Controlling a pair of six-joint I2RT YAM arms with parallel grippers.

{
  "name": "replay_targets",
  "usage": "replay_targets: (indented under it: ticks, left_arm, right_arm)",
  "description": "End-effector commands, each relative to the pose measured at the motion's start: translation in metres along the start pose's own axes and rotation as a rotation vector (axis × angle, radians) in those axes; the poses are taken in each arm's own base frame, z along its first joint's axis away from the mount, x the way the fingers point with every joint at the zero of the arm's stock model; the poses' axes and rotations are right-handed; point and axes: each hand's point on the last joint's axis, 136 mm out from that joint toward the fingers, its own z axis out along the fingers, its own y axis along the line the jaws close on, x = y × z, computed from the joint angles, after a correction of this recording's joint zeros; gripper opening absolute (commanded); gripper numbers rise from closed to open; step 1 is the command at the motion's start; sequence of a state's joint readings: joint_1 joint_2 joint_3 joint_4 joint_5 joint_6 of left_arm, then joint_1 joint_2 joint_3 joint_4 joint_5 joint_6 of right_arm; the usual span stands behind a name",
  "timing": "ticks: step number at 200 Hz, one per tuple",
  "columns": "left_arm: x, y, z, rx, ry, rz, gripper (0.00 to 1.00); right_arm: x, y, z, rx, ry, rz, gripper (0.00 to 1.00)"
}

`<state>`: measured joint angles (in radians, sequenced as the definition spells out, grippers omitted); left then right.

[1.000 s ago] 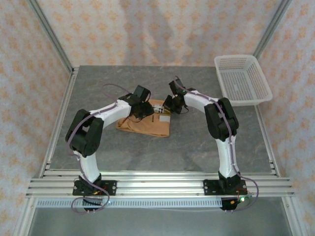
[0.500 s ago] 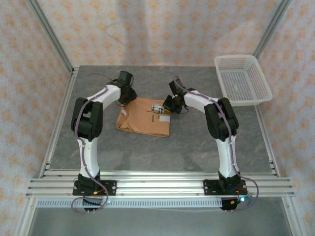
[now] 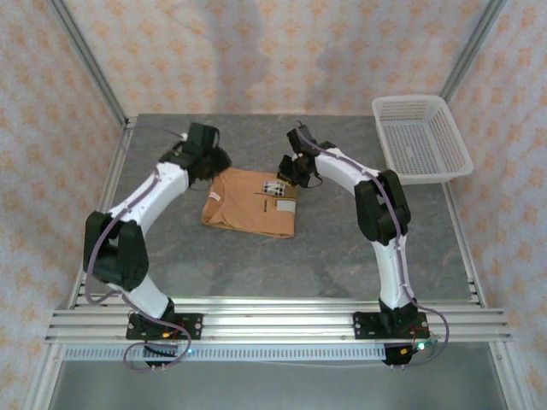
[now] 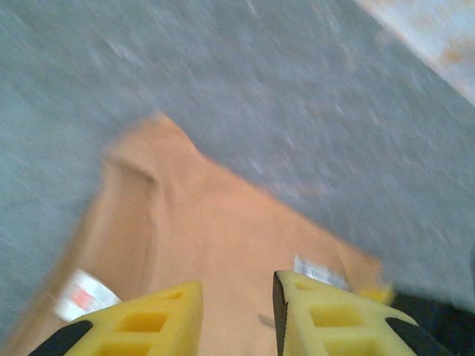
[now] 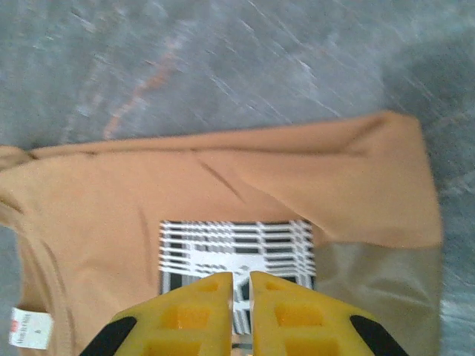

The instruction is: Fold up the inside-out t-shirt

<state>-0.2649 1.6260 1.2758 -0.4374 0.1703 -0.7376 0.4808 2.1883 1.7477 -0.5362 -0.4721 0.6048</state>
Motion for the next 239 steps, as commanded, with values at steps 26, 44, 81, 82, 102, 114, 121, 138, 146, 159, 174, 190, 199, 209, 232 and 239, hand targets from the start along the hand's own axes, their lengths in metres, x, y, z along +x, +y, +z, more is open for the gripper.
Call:
replay_targets:
  ticks: [26,44,81,82,102,114,121,138,146,159,174,190,199,209,232,239]
  left_arm:
    - [0.104,0.033,0.057,-0.071,0.222,-0.031,0.32]
    - [0.101,0.051,0.063,-0.157,0.21,0.02,0.32]
    - [0.082,0.051,0.07,-0.228,0.217,0.122,0.33]
    - [0.082,0.05,0.071,-0.229,0.216,0.127,0.33]
    - [0.062,0.043,0.069,-0.25,0.209,0.183,0.33]
    - [0.049,0.038,0.064,-0.239,0.207,0.198,0.34]
    - [0.041,0.033,0.06,-0.222,0.202,0.201,0.35]
    - [0.023,0.019,0.051,-0.164,0.19,0.2,0.37]
    - [0.017,0.014,0.047,-0.136,0.187,0.193,0.38]
    - [0.009,0.008,0.041,-0.09,0.2,0.167,0.38]
    - [0.008,0.012,0.032,-0.072,0.225,0.17,0.38]
    - [0.016,0.022,0.023,-0.064,0.24,0.143,0.38]
    - [0.024,0.029,0.018,-0.061,0.245,0.135,0.39]
    - [0.034,0.039,0.013,-0.067,0.254,0.132,0.4]
    - [0.056,0.064,0.007,-0.097,0.271,0.085,0.43]
    - [0.064,0.071,0.01,-0.103,0.28,0.076,0.43]
  right_arm:
    - [0.014,-0.043,0.03,0.117,0.087,-0.003,0.13]
    - [0.026,-0.061,0.031,0.159,0.101,-0.004,0.13]
    - [0.079,-0.109,0.023,0.25,0.167,0.007,0.12]
    - [0.081,-0.11,0.022,0.253,0.168,0.005,0.11]
    - [0.123,-0.128,0.004,0.28,0.167,0.004,0.11]
    - [0.15,-0.124,-0.009,0.265,0.151,-0.011,0.11]
    - [0.161,-0.115,-0.014,0.25,0.14,-0.033,0.11]
    - [0.166,-0.094,-0.031,0.229,0.108,-0.07,0.11]
    - [0.16,-0.082,-0.041,0.206,0.084,-0.077,0.11]
    - [0.142,-0.059,-0.062,0.175,0.017,-0.111,0.14]
    - [0.118,-0.036,-0.08,0.145,-0.06,-0.169,0.29]
    - [0.097,-0.021,-0.08,0.101,-0.073,-0.207,0.34]
    - [0.087,-0.016,-0.072,0.072,-0.058,-0.211,0.34]
    - [0.078,-0.006,-0.062,0.022,-0.038,-0.221,0.33]
    - [0.067,0.005,-0.033,-0.013,0.04,-0.224,0.32]
    - [0.067,0.007,-0.024,-0.017,0.068,-0.221,0.31]
